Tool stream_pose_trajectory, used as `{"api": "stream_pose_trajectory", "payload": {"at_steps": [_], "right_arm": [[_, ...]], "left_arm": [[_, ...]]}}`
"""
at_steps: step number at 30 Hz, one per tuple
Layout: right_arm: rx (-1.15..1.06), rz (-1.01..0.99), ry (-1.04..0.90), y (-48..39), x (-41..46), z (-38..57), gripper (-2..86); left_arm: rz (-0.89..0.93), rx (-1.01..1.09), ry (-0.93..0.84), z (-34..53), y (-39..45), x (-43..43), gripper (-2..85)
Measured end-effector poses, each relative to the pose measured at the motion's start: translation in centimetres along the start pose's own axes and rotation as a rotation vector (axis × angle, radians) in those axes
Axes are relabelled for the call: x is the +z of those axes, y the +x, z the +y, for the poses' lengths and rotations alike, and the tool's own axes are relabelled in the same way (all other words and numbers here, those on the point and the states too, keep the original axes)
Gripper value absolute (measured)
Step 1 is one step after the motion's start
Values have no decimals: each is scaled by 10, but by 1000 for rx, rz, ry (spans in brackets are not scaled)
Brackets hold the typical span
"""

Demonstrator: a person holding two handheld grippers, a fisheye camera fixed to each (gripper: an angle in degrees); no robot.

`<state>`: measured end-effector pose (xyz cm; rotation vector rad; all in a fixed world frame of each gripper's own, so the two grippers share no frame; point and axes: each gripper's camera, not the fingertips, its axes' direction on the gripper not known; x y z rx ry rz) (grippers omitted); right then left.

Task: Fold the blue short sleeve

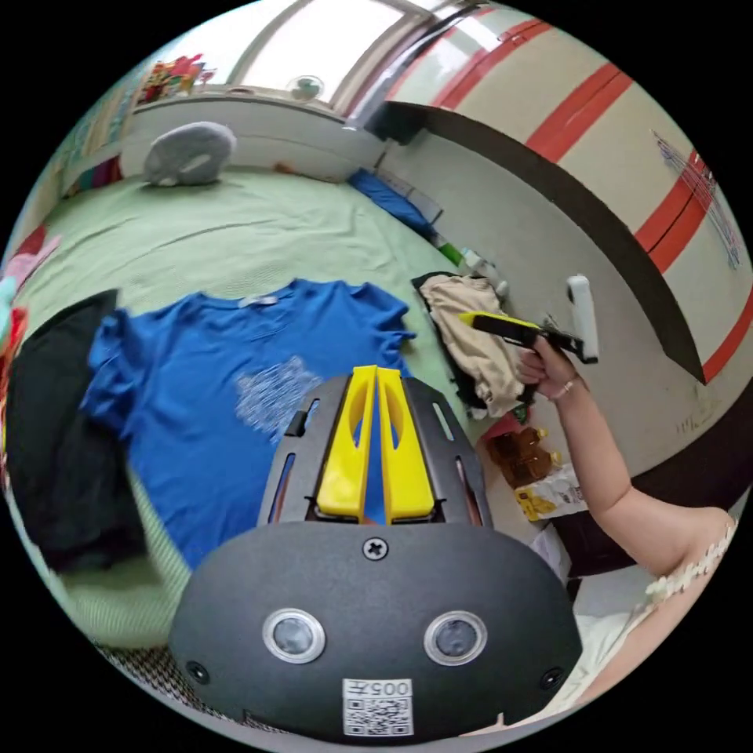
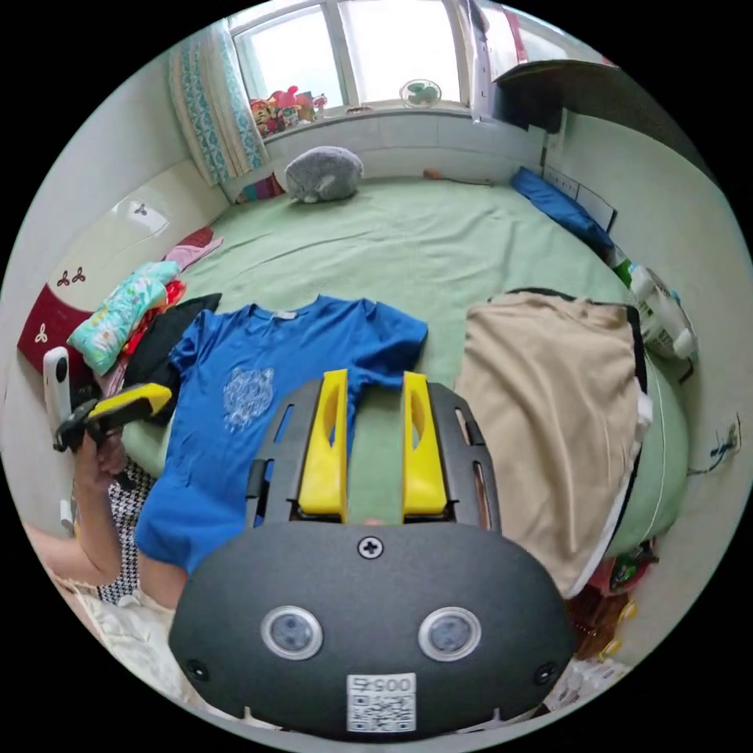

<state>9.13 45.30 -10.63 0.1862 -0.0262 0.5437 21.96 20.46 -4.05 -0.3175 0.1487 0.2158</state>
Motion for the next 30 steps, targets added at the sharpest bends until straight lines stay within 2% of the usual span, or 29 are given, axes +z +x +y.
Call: {"api": "stream_pose_trajectory", "payload": {"at_steps": [6, 10, 12, 16, 18, 21, 23, 27, 30], "right_arm": [[115, 50, -200, 40, 83, -95, 101], [133, 37, -287, 50, 125, -121, 100], [138, -19, -335, 53, 145, -129, 83], [53, 30, -299, 52, 144, -140, 13], [106, 43, -224, 63, 128, -150, -8], [220, 26, -134, 82, 112, -158, -11], [260, 8, -148, 89, 115, -162, -8], [249, 125, -178, 88, 115, -164, 15], [194, 6, -175, 82, 108, -160, 45]], "left_arm": [[-106, 67, -93, -46, 11, 121, 36], [-89, 21, -130, -43, -10, 152, 18], [-136, -28, -59, -49, -22, 152, 7], [-46, -106, -41, -55, -42, 172, -1], [-39, -81, -62, -61, -39, 191, -1], [-50, -27, -53, -71, -26, 211, 8], [-41, 6, -83, -76, -19, 227, 20], [-64, 33, -128, -81, -15, 257, 39], [-46, 3, -123, -85, -23, 268, 40]]}}
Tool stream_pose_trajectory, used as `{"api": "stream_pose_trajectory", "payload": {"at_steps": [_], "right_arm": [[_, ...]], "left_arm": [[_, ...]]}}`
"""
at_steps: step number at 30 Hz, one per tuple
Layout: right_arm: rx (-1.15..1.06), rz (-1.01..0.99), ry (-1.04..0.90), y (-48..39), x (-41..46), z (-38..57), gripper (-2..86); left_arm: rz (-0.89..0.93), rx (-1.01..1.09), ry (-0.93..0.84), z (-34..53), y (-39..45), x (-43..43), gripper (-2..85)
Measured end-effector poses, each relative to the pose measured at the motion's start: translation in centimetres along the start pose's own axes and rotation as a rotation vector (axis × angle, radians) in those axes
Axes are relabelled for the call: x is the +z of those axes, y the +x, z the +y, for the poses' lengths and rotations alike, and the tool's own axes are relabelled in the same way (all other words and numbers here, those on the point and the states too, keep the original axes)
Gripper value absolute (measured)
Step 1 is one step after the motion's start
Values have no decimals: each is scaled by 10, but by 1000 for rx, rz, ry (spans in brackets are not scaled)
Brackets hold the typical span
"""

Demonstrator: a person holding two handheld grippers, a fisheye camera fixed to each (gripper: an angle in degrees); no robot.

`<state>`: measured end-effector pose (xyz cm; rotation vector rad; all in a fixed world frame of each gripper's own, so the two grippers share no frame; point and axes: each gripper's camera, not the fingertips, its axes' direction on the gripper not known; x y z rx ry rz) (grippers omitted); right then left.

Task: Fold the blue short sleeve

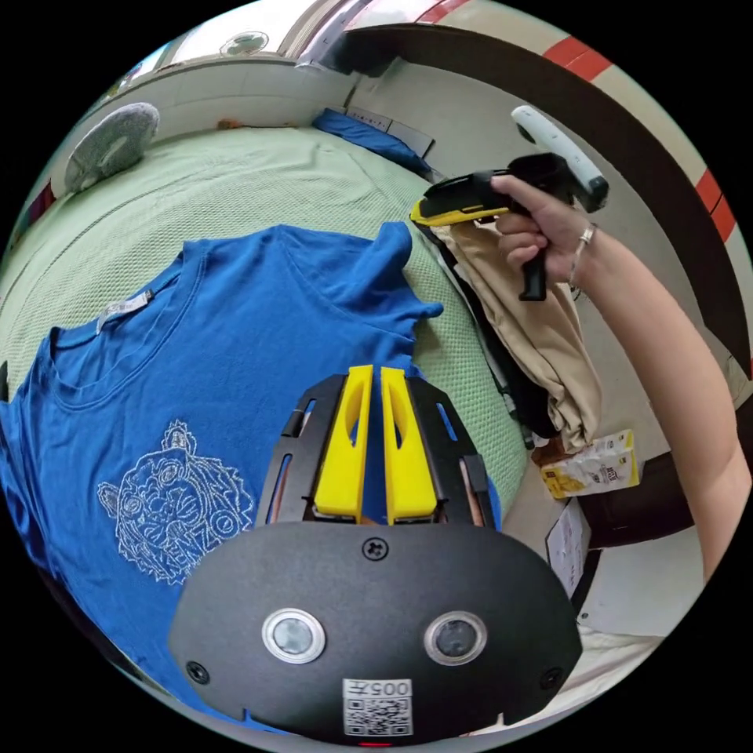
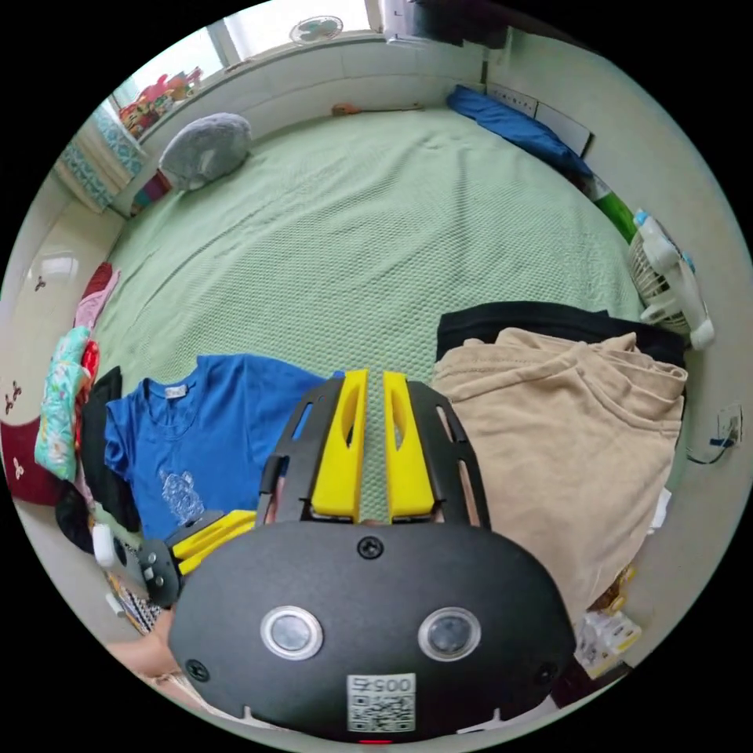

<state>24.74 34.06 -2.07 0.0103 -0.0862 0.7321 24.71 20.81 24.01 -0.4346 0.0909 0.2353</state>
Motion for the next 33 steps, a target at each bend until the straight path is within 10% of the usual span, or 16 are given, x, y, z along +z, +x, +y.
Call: {"api": "stream_pose_trajectory", "payload": {"at_steps": [33], "right_arm": [[-18, 16, -64, -60, 59, -32, 6]], "left_arm": [[71, 71, 24, -63, -29, 70, 87]]}}
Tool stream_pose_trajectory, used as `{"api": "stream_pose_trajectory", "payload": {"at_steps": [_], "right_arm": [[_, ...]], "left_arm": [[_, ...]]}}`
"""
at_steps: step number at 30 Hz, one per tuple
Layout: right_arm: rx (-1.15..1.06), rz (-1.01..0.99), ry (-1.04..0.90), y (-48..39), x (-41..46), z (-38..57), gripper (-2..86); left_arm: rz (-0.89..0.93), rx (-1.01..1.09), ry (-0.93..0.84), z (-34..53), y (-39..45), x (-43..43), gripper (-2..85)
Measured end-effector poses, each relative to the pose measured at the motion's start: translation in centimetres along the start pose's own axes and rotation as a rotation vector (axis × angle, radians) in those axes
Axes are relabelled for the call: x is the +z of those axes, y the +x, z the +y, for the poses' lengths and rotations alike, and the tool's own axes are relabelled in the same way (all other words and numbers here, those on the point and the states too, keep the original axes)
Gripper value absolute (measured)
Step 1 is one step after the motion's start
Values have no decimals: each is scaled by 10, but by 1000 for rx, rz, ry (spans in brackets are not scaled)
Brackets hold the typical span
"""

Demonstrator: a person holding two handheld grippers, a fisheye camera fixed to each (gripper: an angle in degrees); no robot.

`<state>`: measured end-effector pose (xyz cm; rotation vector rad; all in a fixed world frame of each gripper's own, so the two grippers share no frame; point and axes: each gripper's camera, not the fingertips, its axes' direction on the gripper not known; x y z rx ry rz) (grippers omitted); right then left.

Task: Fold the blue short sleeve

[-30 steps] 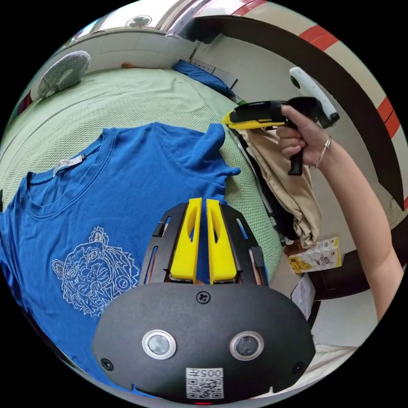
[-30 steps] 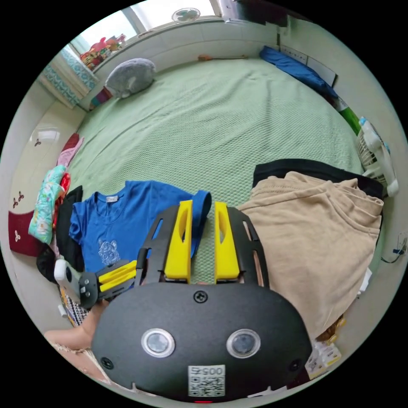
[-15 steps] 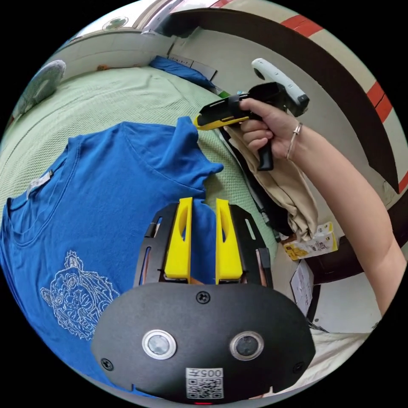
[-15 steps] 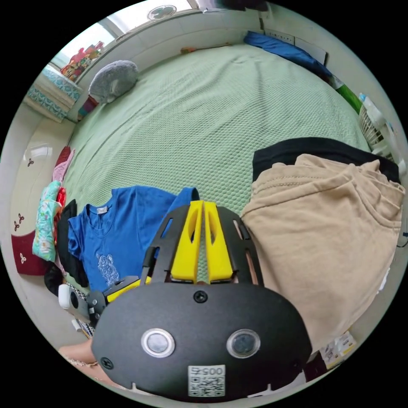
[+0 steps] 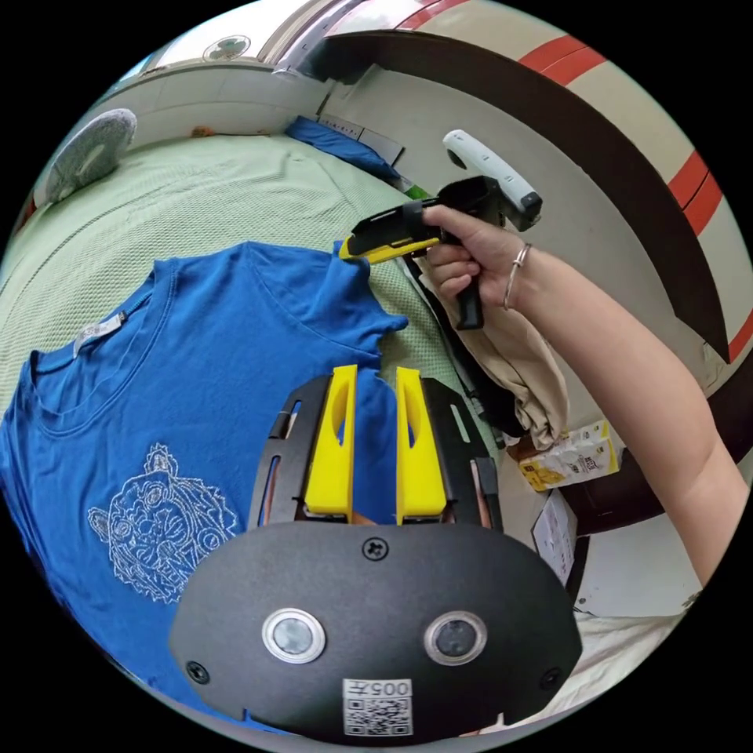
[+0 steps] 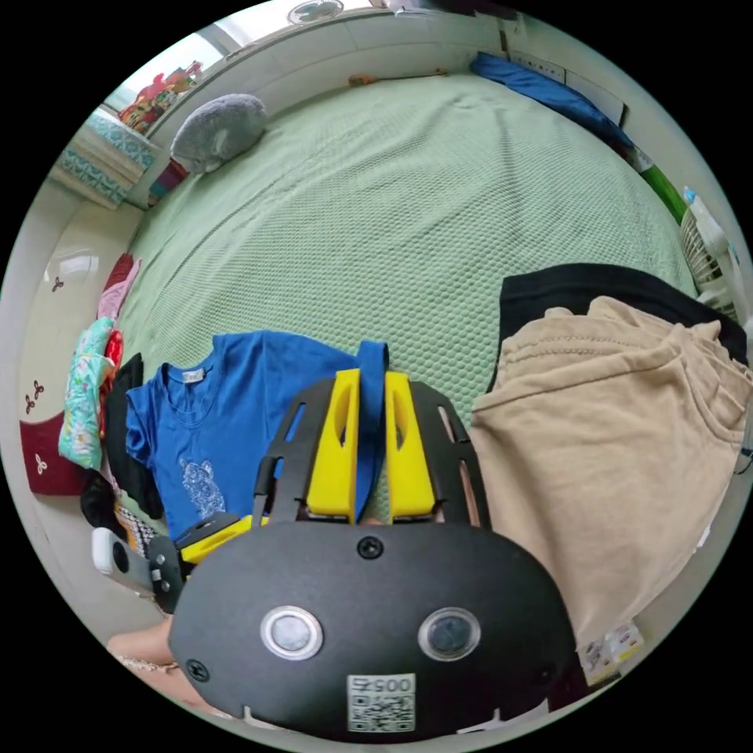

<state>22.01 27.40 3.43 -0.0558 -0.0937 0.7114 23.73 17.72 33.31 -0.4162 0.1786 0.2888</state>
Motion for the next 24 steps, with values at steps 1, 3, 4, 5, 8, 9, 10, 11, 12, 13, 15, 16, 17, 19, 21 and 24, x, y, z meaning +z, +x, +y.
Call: {"api": "stream_pose_trajectory", "payload": {"at_steps": [1, 3, 4, 5, 8, 9, 10, 11, 12, 13, 15, 16, 17, 19, 21, 24], "right_arm": [[-13, 27, 15, -5, -1, 2, -3], [-71, 101, 70, -26, -10, 9, -12], [-82, 116, 87, -32, -14, 11, -13], [-98, 131, 119, -44, -23, 15, -14], [-166, 126, 193, -82, -47, 25, -15], [-203, 150, 214, -103, -54, 30, -15], [-230, 165, 222, -115, -56, 32, -15], [-298, 186, 230, -140, -59, 38, -14], [-363, 189, 230, -165, -59, 44, -14], [-387, 186, 226, -177, -58, 47, -13], [-476, 170, 165, -217, -46, 57, -4], [-491, 172, 151, -225, -43, 58, 6], [-513, 179, 123, -235, -37, 60, 25], [-504, 163, 132, -238, -37, 62, 60], [-449, 129, 178, -223, -45, 64, 63], [-367, 104, 157, -196, -44, 68, 49]], "left_arm": [[0, -3, 7, 0, -2, -2, 87], [-5, -33, 31, -1, -15, -10, 86], [-12, -44, 33, -1, -19, -12, 86], [-27, -65, 33, -1, -28, -16, 86], [-65, -117, 28, 1, -50, -25, 86], [-76, -148, 35, 3, -59, -30, 87], [-79, -162, 40, 4, -63, -32, 87], [-87, -188, 50, 6, -71, -38, 88], [-102, -211, 64, 8, -79, -45, 88], [-112, -221, 71, 9, -82, -48, 89], [-182, -245, 63, 11, -95, -57, 92], [-203, -250, 56, 11, -98, -58, 94], [-229, -262, 49, 12, -105, -60, 96], [-211, -279, 43, 14, -114, -62, 97], [-175, -294, 37, 15, -125, -64, 99], [-191, -286, 45, 13, -131, -68, 99]]}}
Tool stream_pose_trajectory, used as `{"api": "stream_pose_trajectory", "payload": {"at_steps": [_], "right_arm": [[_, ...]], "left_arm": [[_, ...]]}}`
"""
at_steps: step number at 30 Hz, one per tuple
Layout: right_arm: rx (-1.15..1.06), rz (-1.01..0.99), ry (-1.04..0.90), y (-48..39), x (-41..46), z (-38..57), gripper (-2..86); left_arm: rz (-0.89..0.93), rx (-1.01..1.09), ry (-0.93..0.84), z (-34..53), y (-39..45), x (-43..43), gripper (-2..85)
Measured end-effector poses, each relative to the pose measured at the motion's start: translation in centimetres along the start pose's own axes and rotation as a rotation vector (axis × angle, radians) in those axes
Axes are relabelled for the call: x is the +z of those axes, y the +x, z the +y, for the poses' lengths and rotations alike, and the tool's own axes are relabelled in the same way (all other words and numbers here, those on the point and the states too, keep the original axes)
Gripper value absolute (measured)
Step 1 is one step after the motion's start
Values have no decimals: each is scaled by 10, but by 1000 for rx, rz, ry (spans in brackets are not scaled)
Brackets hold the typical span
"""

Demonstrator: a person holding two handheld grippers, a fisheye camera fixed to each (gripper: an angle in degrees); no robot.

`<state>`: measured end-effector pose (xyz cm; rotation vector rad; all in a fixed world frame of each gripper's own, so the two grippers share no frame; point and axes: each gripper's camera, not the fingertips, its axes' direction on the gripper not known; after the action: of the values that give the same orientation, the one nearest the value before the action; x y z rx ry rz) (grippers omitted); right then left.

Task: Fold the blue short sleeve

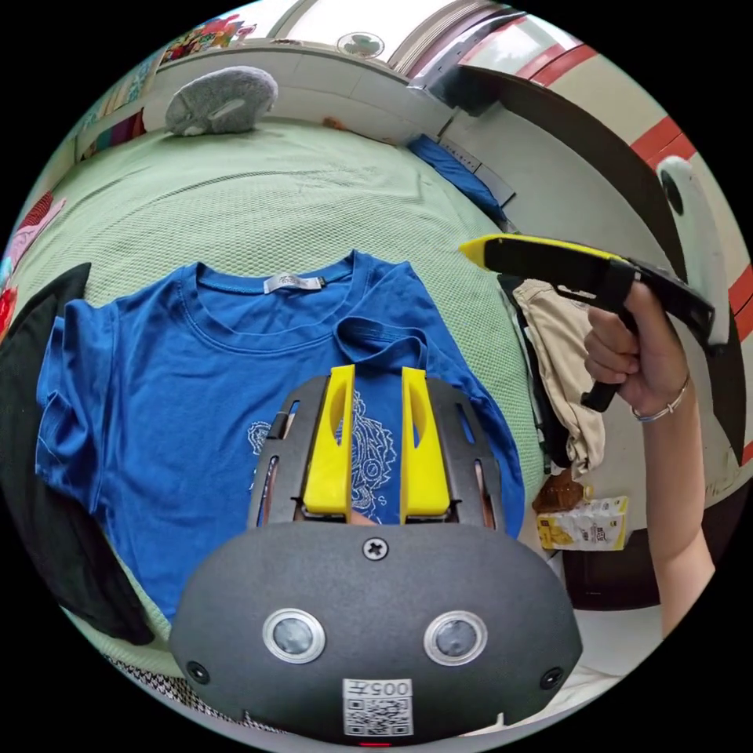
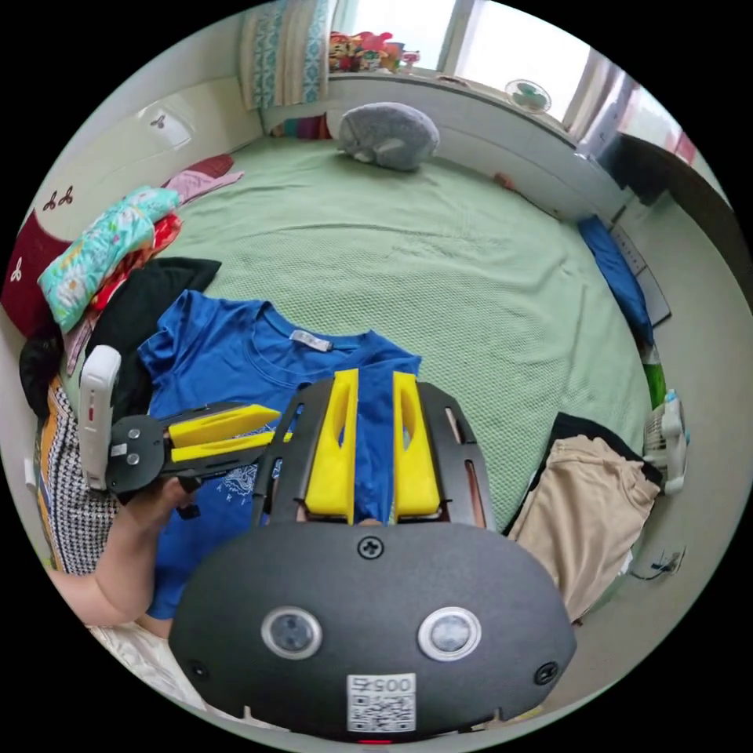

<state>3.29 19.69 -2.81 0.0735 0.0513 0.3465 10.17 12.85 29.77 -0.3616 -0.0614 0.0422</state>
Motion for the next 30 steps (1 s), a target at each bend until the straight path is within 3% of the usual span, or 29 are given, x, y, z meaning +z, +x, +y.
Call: {"api": "stream_pose_trajectory", "payload": {"at_steps": [5, 10, 16, 20, 25, 27, 30], "right_arm": [[-23, -95, -52, -7, 24, 32, 10], [-98, -181, -82, -34, 47, 44, 78], [-213, 11, 8, -81, 51, 69, 103], [-217, 201, 19, -94, 64, 78, 59], [-228, 116, 144, -90, 37, 91, -11], [-325, 129, 226, -96, 25, 106, -13], [-460, 64, 199, -108, 28, 123, -12]], "left_arm": [[24, -25, -1, -7, -15, 0, 98], [-7, -70, 42, -12, -33, -4, 98], [-58, -97, 25, -30, -57, 8, 98], [-86, -102, -8, -39, -70, 18, 91], [-46, -159, 26, -39, -91, 1, 60], [-11, -173, 24, -39, -102, -4, 53], [33, -206, 9, -37, -115, -7, 52]]}}
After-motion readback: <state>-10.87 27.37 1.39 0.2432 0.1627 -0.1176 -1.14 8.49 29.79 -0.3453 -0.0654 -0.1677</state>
